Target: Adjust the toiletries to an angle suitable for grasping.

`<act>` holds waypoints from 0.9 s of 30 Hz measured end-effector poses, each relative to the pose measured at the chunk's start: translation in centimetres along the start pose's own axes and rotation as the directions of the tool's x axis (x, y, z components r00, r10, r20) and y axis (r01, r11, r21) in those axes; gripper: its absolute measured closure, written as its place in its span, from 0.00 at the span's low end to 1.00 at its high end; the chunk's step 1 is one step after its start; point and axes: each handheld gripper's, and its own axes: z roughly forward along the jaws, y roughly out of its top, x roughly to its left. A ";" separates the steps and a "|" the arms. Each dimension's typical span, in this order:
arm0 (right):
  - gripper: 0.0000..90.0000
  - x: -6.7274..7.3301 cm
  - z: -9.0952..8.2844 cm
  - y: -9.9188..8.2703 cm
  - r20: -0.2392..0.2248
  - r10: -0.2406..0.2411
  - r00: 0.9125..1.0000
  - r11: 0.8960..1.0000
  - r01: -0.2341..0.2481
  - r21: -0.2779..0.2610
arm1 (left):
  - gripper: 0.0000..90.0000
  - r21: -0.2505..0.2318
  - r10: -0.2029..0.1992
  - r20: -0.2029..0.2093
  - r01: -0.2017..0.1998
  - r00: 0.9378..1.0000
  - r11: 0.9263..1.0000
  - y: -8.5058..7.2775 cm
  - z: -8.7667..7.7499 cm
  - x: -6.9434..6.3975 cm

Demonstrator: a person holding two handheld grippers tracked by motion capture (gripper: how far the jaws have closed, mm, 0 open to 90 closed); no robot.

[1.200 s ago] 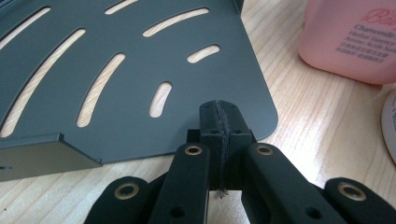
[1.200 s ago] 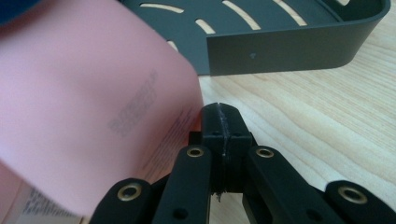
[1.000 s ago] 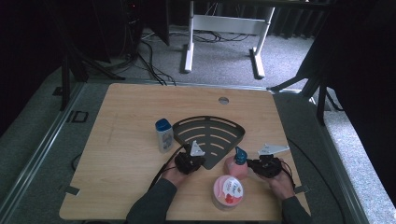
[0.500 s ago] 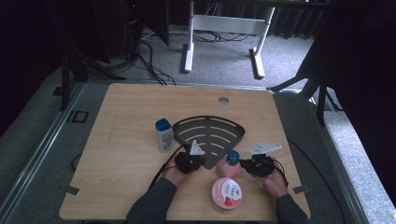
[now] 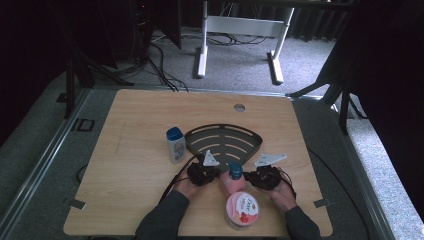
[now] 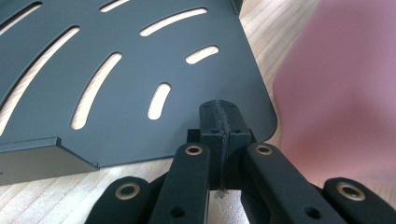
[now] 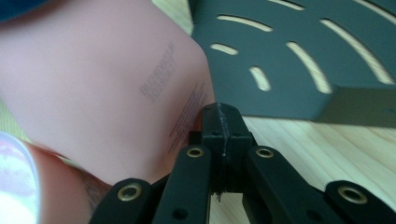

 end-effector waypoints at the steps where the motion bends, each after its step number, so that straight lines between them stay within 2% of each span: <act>1: 1.00 0.2 0.2 0.1 -0.007 -0.007 1.000 1.000 0.007 0.002 | 1.00 0.000 0.000 0.000 0.000 1.000 1.000 0.0 0.0 0.0; 5: 1.00 1.0 1.1 0.6 -0.014 -0.025 1.000 1.000 0.025 0.011 | 1.00 -0.005 -0.003 0.002 0.003 1.000 1.000 -0.1 0.0 0.0; 8: 1.00 1.0 1.0 0.5 -0.022 -0.027 0.999 1.000 0.027 0.012 | 1.00 -0.008 -0.004 0.005 0.004 1.000 1.000 -0.1 0.0 0.1; 14: 1.00 0.6 -0.4 0.1 -0.034 -0.023 0.999 1.000 0.023 0.002 | 1.00 -0.013 -0.005 0.008 0.006 1.000 1.000 -0.2 0.0 0.1; 15: 1.00 0.5 -1.3 -0.2 -0.052 -0.021 0.998 1.000 0.020 -0.010 | 1.00 -0.013 -0.005 0.009 0.005 1.000 1.000 -0.2 0.0 0.1; 18: 1.00 0.6 -1.8 -0.6 -0.078 -0.022 0.997 1.000 0.022 -0.010 | 1.00 -0.013 -0.007 0.012 0.007 1.000 1.000 -0.2 0.0 0.2; 22: 1.00 0.8 -1.6 -0.7 -0.088 -0.034 0.996 0.999 0.034 0.002 | 1.00 -0.013 -0.009 0.015 0.009 1.000 1.000 -0.2 0.0 0.2; 23: 1.00 1.2 -1.0 -0.4 -0.098 -0.059 0.993 0.998 0.061 0.016 | 1.00 -0.017 -0.017 0.020 0.017 1.000 1.000 -0.2 0.0 0.3; 27: 1.00 1.4 -0.5 0.0 -0.110 -0.066 0.992 0.998 0.068 0.012 | 1.00 -0.027 -0.038 0.031 0.039 0.999 0.999 -0.3 -0.1 0.5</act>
